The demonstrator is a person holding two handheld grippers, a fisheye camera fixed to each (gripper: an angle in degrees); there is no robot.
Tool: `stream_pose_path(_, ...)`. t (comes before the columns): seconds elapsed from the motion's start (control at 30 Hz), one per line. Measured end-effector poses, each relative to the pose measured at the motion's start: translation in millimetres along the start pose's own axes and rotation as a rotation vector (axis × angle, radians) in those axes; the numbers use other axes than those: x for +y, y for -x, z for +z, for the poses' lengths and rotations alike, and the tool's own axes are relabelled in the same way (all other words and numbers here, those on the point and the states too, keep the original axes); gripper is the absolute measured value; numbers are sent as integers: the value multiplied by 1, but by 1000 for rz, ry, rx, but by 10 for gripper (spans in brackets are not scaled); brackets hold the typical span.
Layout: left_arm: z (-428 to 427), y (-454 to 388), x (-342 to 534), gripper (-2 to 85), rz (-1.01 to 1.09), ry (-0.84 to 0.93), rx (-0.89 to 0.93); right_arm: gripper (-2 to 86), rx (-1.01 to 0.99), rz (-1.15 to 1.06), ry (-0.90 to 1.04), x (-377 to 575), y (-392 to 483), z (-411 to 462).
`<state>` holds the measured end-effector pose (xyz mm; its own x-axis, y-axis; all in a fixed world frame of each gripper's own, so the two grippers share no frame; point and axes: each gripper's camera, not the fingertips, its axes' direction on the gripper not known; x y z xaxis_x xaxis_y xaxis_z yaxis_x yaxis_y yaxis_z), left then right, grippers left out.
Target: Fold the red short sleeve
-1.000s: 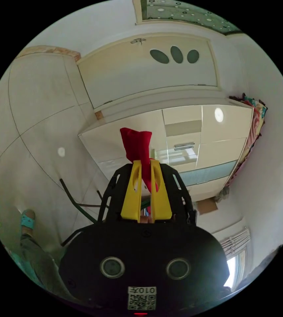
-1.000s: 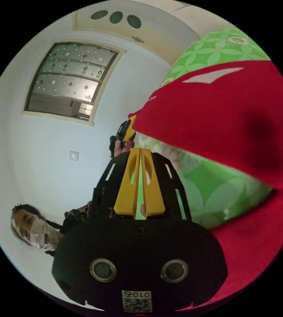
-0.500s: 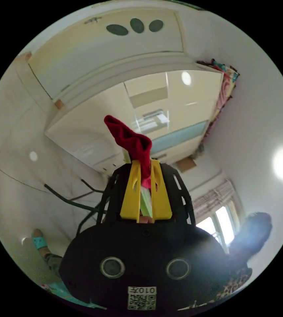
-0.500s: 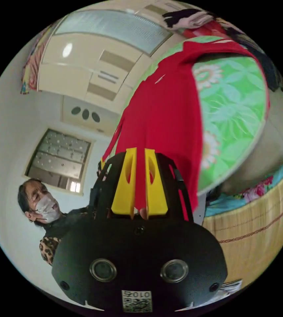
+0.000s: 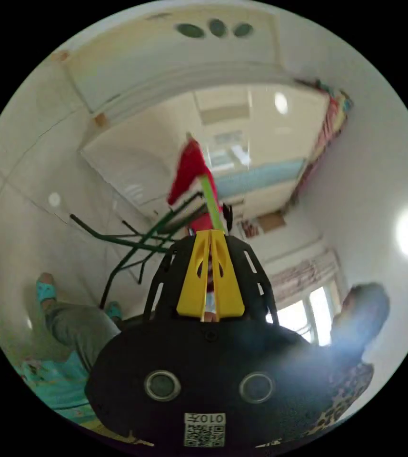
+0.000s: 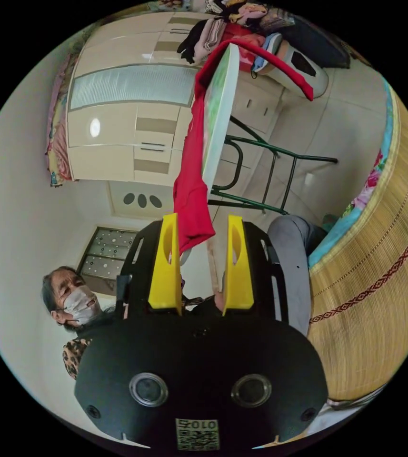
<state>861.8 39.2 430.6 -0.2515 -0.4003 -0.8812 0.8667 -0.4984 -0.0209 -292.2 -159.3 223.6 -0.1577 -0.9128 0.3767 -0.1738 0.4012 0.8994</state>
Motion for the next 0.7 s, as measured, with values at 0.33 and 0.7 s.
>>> stream_pose_path(0.33,130,-96,78,64,217,237,-221,152,-87,-82,90,-4,-26,7)
stream_pose_path(0.7,202,-79,160,54,42,300,-298,127,-133,-104,109,-4,-26,18)
